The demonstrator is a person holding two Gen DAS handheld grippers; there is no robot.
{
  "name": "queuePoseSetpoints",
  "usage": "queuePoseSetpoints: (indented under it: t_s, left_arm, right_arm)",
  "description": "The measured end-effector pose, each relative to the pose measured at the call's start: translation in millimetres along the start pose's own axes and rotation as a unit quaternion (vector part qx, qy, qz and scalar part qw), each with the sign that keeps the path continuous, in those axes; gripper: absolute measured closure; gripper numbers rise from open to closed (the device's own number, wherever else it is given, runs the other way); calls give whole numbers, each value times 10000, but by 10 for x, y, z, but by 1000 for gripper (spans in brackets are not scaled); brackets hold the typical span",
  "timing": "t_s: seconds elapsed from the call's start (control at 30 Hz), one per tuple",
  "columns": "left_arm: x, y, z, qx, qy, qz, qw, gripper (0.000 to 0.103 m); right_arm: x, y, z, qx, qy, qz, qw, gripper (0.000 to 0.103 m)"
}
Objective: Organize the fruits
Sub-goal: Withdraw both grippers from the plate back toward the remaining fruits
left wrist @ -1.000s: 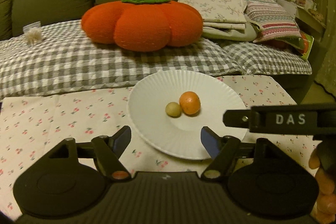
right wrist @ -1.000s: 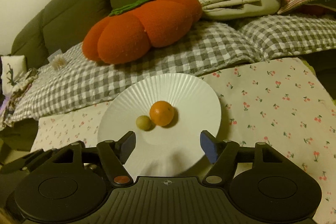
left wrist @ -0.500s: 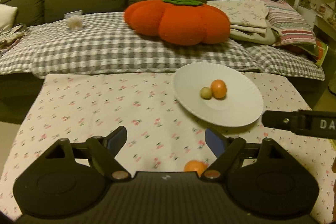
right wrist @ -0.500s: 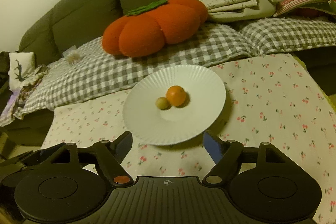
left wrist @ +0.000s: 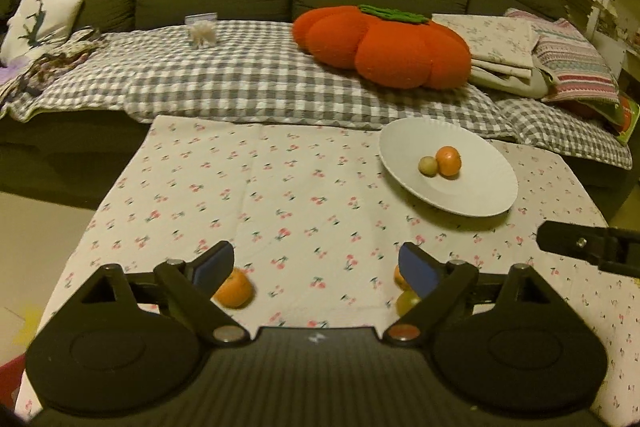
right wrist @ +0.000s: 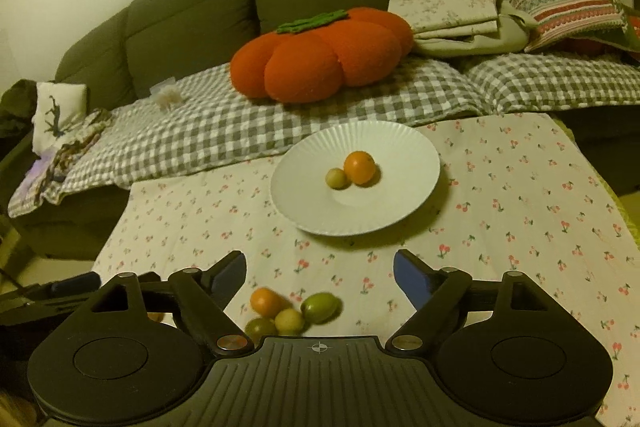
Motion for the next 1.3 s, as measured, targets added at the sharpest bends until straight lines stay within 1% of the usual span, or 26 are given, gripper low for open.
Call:
queuePoseSetpoints:
  t_s: [0.2, 0.43, 0.77, 0.87, 0.97, 1.07, 1.17, 1.3]
  left_arm:
    - [184, 93, 78, -4, -136, 65, 9999, 13]
    - [355, 180, 91, 13, -216, 110, 9997, 12]
    - [593, 323, 35, 125, -296, 162, 9994, 12]
    - [737, 379, -7, 183, -385, 282, 9987, 12]
    - [841, 422, -60, 275, -354, 423, 9981, 12]
    - [856, 452, -127, 297, -335, 420, 9981, 12]
    - [806, 474, -220, 370, -192, 429, 9982, 12]
    - [726, 485, -374, 373, -216, 325, 9985, 12]
  right_arm:
    - [114, 123, 108, 27, -71, 35, 10000, 18]
    - [337, 299, 156, 145, -181, 288, 9993, 17]
    - [576, 536, 60, 366, -379, 528, 9972, 16]
    - [607, 607, 32, 411, -451, 583, 9964, 16]
    - [598, 707, -1, 493, -470, 639, 9956, 16]
    - [588, 837, -59, 626, -527, 699, 9942, 16]
    - [593, 939, -137, 746, -585, 740, 9927, 16]
    - [612, 1044, -229, 812, -579, 917, 9908, 17]
Point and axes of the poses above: each gripper's, at about its wrist camera, not at the fingertips, and z roughly against the way its jaws point, x to its left, y to its underside, the point moved 6 cm from there along -z, roughly the way its jaws point, and after that the axes turned 10 degrees about -y, right-handed, at the moved point
